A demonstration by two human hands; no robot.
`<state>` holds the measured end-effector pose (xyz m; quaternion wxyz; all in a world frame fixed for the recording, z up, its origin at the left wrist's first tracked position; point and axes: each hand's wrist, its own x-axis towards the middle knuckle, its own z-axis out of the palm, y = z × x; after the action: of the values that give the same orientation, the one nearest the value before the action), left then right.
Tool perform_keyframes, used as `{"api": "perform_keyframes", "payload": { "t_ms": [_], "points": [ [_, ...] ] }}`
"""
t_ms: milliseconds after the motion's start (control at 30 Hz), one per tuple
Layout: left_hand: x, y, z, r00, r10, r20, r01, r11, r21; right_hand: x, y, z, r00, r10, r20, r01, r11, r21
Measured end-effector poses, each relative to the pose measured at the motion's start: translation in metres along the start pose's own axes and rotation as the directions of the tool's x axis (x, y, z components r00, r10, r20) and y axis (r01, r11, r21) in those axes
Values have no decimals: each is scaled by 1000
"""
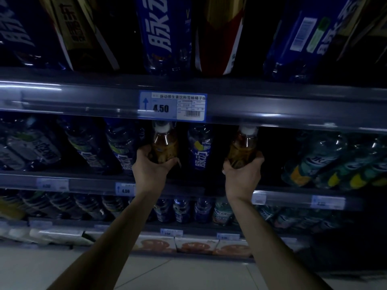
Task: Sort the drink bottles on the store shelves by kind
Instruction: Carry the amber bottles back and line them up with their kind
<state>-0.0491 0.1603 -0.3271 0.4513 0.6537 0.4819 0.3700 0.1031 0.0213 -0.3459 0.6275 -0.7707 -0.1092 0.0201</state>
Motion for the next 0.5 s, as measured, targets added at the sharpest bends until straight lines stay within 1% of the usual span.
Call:
{"api": "perform_keyframes", "payload": {
  "t_ms": [133,267,367,500],
  "points": [
    [-7,-1,-5,999,39,-3,-39,999,18,-5,-1,-3,1000,4,-5,-4,1000,-8],
    [-14,1,-10,999,49,-2,-49,999,-13,-17,1,-10,999,-40,-4,40,999,-5],
    [-21,5,-15,998,62,-25,-64,996,-62,-26,2,-16,997,-74,4,74,997,27],
    [-32,12,-25,997,77,-21,-79,988,-134,-37,-5,-26,995,-87,-41,90,993,75]
  ]
}}
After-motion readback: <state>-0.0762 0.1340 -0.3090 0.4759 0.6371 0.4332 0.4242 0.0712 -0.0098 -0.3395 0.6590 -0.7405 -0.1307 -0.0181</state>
